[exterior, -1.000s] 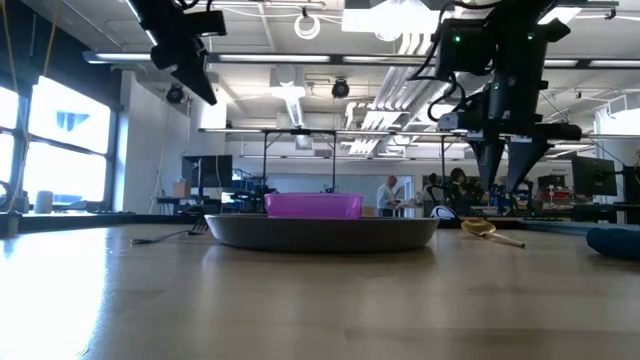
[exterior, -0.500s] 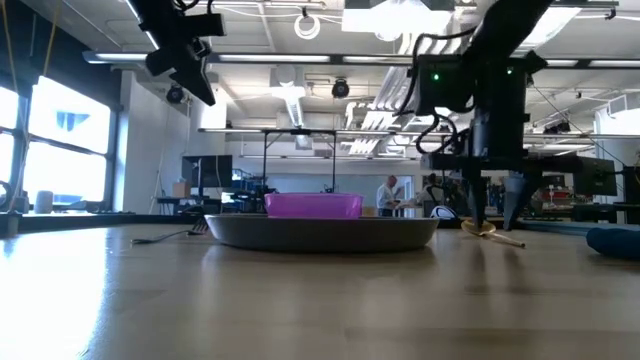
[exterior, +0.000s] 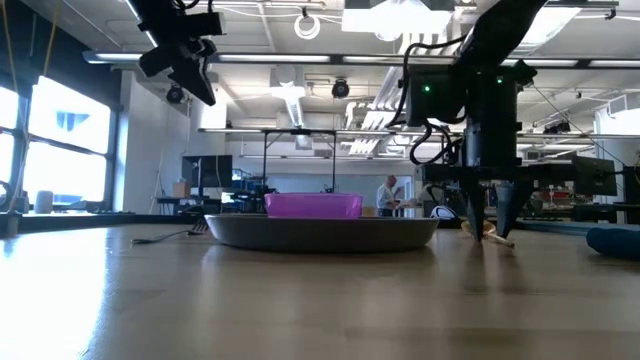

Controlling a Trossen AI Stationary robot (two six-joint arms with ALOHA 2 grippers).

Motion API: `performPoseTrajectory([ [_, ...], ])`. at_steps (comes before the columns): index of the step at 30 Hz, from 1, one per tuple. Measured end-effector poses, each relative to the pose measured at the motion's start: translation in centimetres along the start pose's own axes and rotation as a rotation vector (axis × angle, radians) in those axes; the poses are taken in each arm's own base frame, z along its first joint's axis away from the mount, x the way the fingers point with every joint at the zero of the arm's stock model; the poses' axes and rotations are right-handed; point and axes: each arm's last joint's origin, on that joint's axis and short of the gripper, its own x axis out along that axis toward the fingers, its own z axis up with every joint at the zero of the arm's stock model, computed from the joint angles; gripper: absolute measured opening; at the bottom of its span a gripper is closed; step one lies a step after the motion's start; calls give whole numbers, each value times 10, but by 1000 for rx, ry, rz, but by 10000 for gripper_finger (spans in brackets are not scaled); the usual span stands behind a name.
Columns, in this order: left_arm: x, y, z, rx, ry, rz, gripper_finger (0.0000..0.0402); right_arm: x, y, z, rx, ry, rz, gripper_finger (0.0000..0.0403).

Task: Set table place
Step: Put the spoon into the purple bowl

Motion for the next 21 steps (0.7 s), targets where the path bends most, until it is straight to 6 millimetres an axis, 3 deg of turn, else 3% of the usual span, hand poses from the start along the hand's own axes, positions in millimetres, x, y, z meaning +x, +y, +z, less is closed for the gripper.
performPoseTrajectory([
  [6, 0, 0, -1, 2, 5, -4, 1, -1, -1, 0, -81, -15, 3, 13],
  [13, 0, -1, -1, 2, 5, -7, 1, -19, -11, 1, -118, -7, 7, 5],
  [19, 0, -1, 0, -3, -7, -25, 1, -84, -12, 6, -234, -3, 41, 2],
  [21, 0, -1, 0, -3, -15, -37, 1, -115, -6, 9, -300, -11, 100, 2],
])
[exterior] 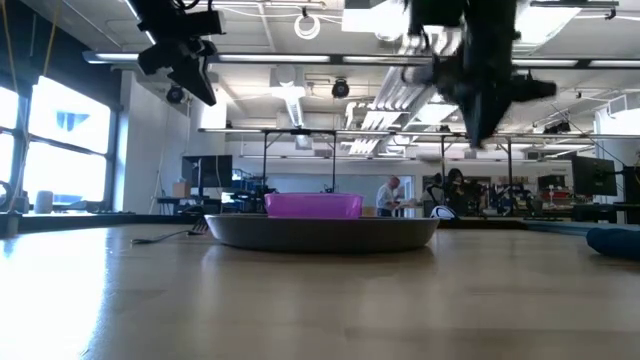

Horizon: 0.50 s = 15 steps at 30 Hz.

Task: Set table place
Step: Put the spoon into the purple bowl

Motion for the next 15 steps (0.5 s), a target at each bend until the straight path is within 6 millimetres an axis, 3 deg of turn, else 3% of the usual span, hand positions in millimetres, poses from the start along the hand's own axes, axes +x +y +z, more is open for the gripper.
performPoseTrajectory([
  [8, 0, 0, 0, -6, -3, -4, 1, -101, 27, 16, -296, -1, 146, 1],
  [12, 0, 0, 0, -36, -3, -5, 1, -117, 49, 25, -416, 42, 84, 1],
  [15, 0, 0, 0, -54, -2, -4, 1, -111, 76, 33, -555, 77, 135, 0],
])
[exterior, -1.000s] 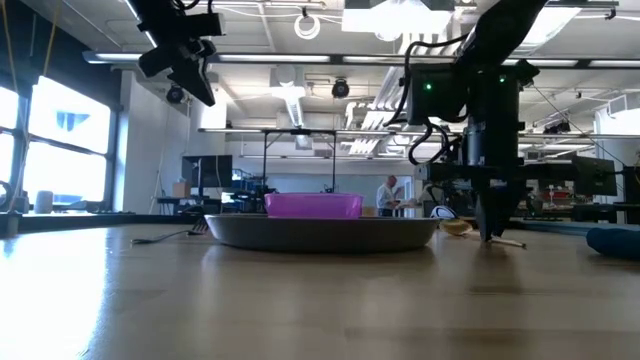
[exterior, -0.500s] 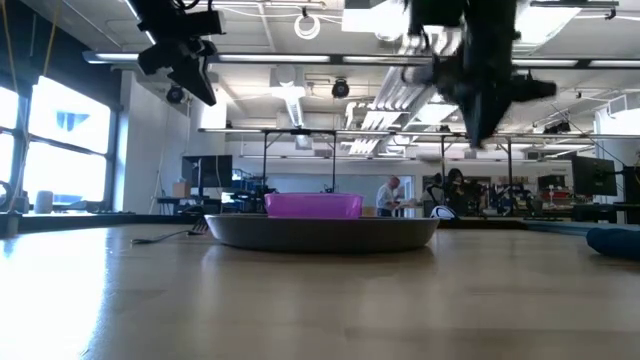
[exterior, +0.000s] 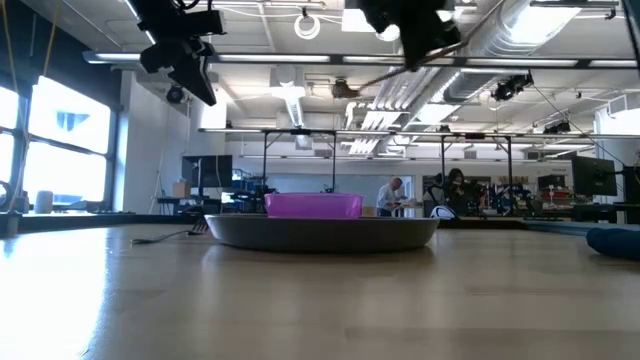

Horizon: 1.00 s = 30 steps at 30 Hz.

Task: Set table place
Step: Put the spoon into the purple bowl

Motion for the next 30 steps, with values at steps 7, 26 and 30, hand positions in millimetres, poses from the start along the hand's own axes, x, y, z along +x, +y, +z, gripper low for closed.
performPoseTrajectory([
  [7, 0, 0, 0, -22, 0, 0, 1, 58, 34, 36, -235, 176, 46, 0],
  [26, 0, 0, 0, -25, 1, 0, 1, 153, 47, 55, -286, 436, 33, 0],
  [30, 0, 0, 0, -25, 1, -1, 1, 157, 48, 55, -280, 458, 53, 0],
])
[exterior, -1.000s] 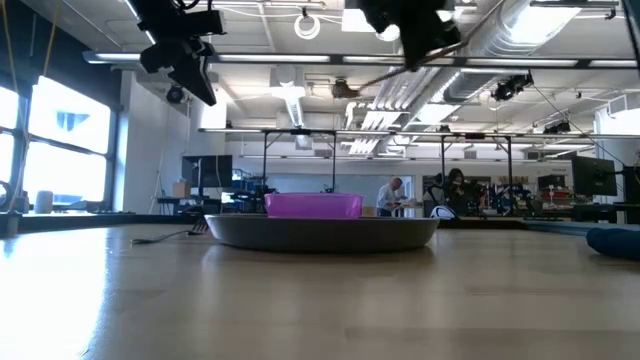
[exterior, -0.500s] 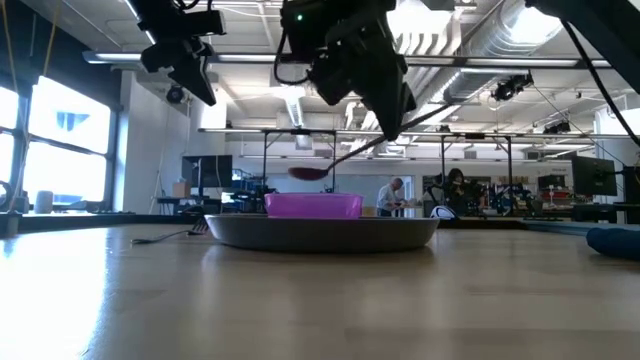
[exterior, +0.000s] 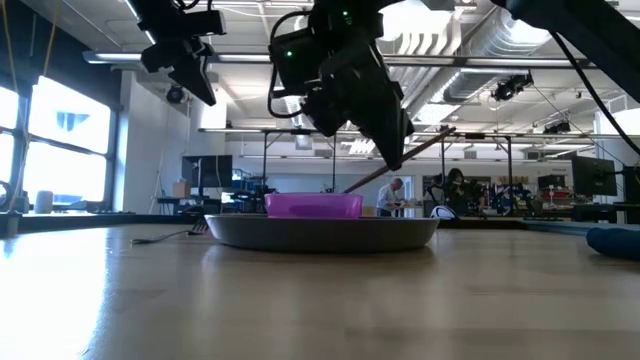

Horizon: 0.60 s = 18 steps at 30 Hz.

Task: Set table place
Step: Put the spoon into the purple bowl

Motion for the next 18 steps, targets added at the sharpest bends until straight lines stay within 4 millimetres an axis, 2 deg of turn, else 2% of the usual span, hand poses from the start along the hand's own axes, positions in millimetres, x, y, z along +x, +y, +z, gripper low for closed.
performPoseTrajectory([
  [18, 0, -1, 0, 0, -11, -21, 1, 11, 34, -14, -19, 62, 90, 0],
])
